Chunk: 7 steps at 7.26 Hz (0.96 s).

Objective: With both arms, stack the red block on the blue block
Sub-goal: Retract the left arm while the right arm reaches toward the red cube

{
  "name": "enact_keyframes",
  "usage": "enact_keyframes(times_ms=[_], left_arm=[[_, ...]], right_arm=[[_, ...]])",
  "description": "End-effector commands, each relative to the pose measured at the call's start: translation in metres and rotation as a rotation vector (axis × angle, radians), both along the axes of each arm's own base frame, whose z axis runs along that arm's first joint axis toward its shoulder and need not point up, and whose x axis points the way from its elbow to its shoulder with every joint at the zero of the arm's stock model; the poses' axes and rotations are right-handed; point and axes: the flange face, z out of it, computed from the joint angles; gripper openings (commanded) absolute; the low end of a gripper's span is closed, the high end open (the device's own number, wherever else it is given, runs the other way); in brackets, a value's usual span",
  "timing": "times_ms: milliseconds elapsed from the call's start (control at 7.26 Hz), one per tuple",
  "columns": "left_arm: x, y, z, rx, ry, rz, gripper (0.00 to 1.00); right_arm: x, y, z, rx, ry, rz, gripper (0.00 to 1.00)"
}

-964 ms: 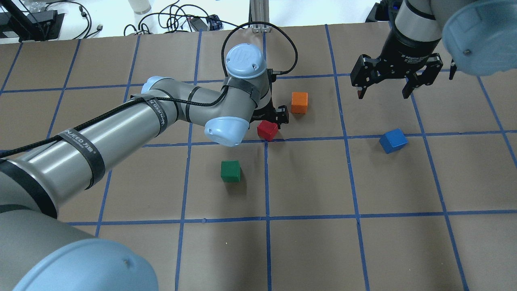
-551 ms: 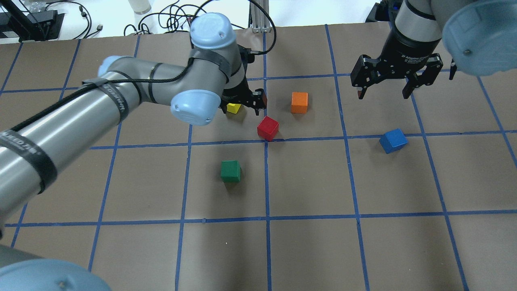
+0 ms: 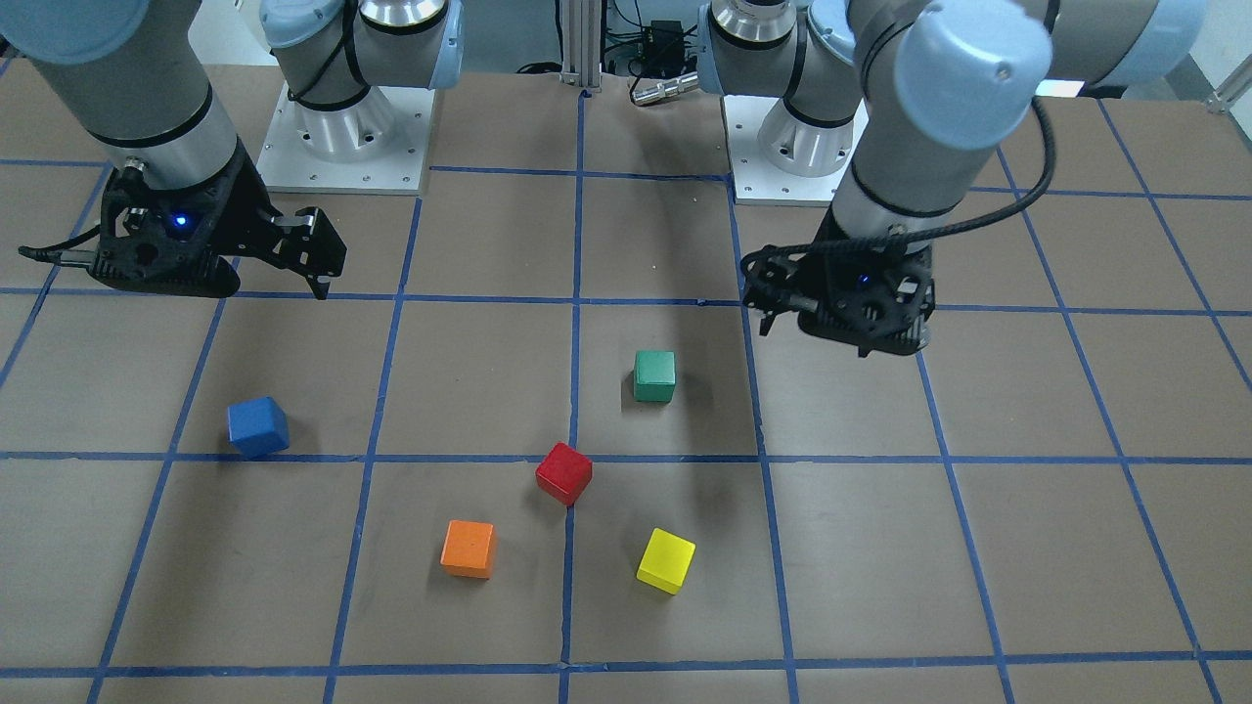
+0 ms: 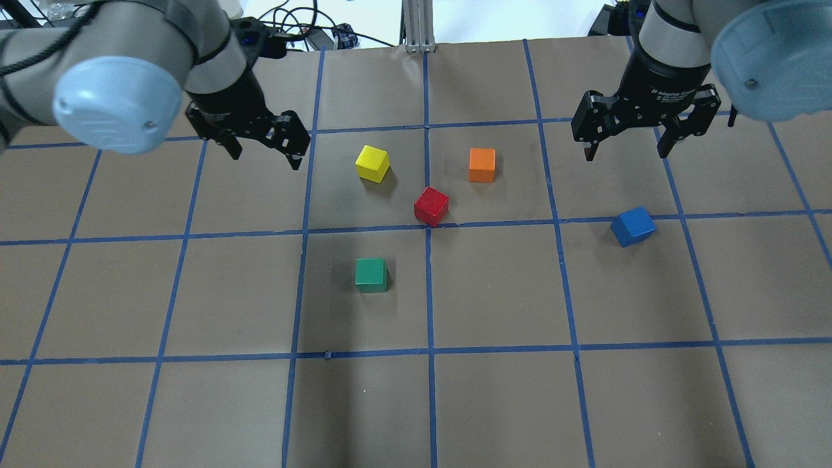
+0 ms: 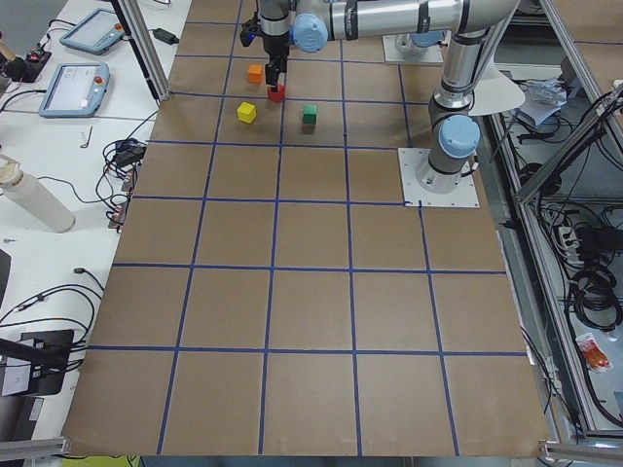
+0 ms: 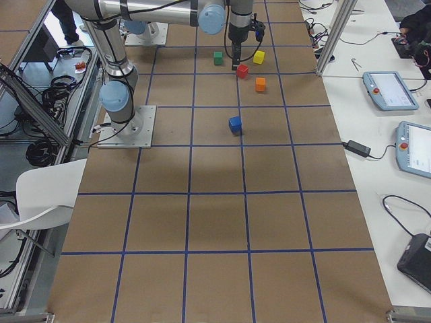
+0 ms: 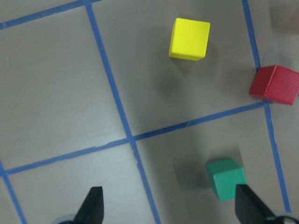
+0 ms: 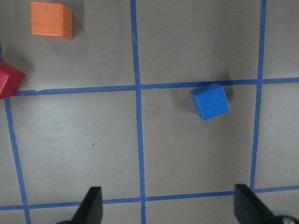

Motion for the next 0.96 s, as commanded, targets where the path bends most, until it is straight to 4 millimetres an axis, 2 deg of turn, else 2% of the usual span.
enact_keyframes(times_ms=[0, 138, 413, 551, 826], left_arm=[[0.016, 0.042, 0.055, -0.045, -0.005, 0.082, 1.0], [0.016, 0.042, 0.05, -0.041, -0.003, 0.152, 1.0], [0.019, 0.039, 0.046, -0.033, 0.001, 0.162, 1.0], [0.019, 0.04, 0.048, -0.038, -0.001, 0.162, 1.0], [0.019, 0.042, 0.052, -0.045, -0.003, 0.161, 1.0]], right_arm=[[0.0, -0.001, 0.0, -0.002, 0.002, -0.004, 1.0], [0.0, -0.002, -0.003, 0.004, -0.005, -0.007, 1.0], [0.007, -0.019, -0.017, -0.011, -0.005, -0.075, 1.0], [0.025, -0.026, -0.03, -0.007, -0.039, -0.116, 1.0], [0.078, -0.038, -0.053, -0.052, -0.067, -0.212, 1.0]])
